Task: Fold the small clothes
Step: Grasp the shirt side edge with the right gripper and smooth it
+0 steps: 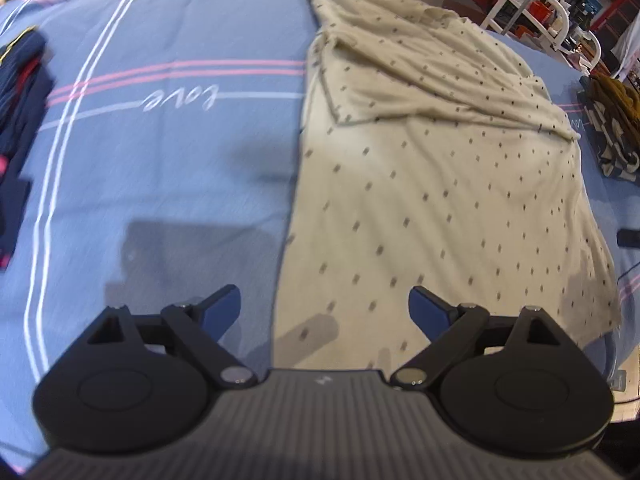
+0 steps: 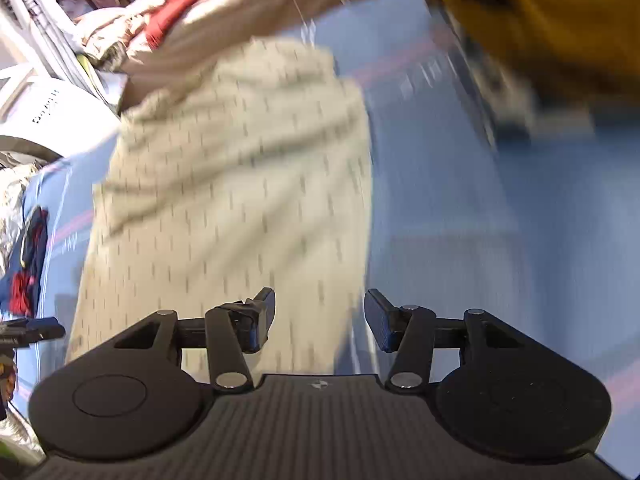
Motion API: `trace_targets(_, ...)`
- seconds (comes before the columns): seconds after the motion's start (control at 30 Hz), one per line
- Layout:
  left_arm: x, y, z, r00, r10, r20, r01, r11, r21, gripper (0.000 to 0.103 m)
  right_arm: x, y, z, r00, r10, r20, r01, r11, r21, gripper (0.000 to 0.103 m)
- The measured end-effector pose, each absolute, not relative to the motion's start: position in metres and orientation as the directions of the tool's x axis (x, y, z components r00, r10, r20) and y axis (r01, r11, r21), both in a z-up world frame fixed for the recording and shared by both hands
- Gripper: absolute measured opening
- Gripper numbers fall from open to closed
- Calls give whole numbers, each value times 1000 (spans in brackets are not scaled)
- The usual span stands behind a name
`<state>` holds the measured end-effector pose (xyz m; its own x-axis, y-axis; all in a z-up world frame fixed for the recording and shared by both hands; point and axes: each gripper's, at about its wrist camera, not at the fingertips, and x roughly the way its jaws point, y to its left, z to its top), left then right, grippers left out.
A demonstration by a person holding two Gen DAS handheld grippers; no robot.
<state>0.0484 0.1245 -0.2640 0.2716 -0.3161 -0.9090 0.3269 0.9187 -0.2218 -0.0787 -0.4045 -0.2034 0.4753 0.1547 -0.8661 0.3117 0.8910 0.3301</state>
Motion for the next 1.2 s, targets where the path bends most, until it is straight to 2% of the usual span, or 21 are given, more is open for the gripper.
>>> trace_targets(0.1, 30, 143, -269, 247, -341, -907, 323, 911, -255, 92, -117, -392, -211, 449, 152, -881, 346, 879, 328, 85)
trace_targets(0.17, 24, 146, -275, 204, -376, -904, 323, 897, -300, 86, -133, -386, -218, 431, 162, -887, 372, 864, 339, 85)
trace_targets(0.3, 21, 142, -288, 194, -361, -912, 307, 905, -294, 78, -149, -373, -225, 420, 119, -900, 392, 870, 298, 85)
trace_targets(0.37, 22, 141, -293, 191, -391, -900, 281, 901, -331, 64, -156, -373, -229, 424, 114, -898, 412, 859, 304, 89)
trace_targets(0.43, 23, 137, -296, 196, -386, -901, 268, 905, -330, 59, -159, -373, -236, 399, 115, -910, 428, 854, 296, 91)
trace_targets(0.47, 23, 135, -296, 201, -379, -903, 270, 908, -321, 51, -160, -372, -236, 398, 95, -913, 433, 858, 277, 90)
trace_targets(0.5, 23, 134, -295, 206, -375, -904, 267, 910, -317, 41, -162, -372, -235, 408, 74, -910, 448, 853, 270, 90)
trace_targets(0.53, 24, 135, -296, 207, -380, -902, 255, 911, -325, 18, -165, -373, -234, 431, 67, -900, 466, 837, 286, 90)
trace_targets(0.57, 25, 135, -298, 196, -393, -898, 233, 909, -347, 4, -165, -374, -233, 453, 73, -889, 472, 826, 308, 92)
trace_targets(0.63, 28, 135, -304, 174, -429, -886, 183, 898, -399, 4, -160, -373, -239, 448, 105, -888, 470, 818, 333, 97)
trace_targets(0.7, 30, 129, -307, 166, -428, -889, 189, 898, -397, 4, -155, -370, -243, 438, 110, -892, 471, 817, 332, 98)
trace_targets(0.73, 31, 127, -307, 166, -423, -891, 193, 900, -391, 3, -152, -367, -243, 448, 123, -885, 459, 818, 346, 95)
trace_targets(0.77, 32, 126, -306, 165, -424, -890, 187, 900, -394, 2, -148, -365, -242, 453, 144, -880, 444, 820, 363, 69)
trace_targets(0.8, 33, 126, -305, 165, -430, -888, 180, 898, -401, 2, -144, -361, -242, 439, 156, -885, 430, 828, 360, 36)
trace_targets(0.87, 33, 127, -305, 168, -438, -883, 174, 895, -411, 2, -138, -354, -244, 401, 159, -902, 418, 844, 335, 16)
trace_targets(0.9, 32, 129, -304, 170, -444, -880, 164, 893, -419, 2, -137, -354, -245, 397, 169, -902, 425, 837, 344, 12)
trace_targets(0.97, 30, 135, -298, 184, -460, -868, 135, 887, -442, 1, -139, -357, -243, 397, 165, -903, 452, 821, 349, 10)
trace_targets(1.2, 9, 161, -274, 179, -446, -877, 140, 894, -426, 1, -157, -347, -221, 366, 224, -903, 413, 831, 373, 9)
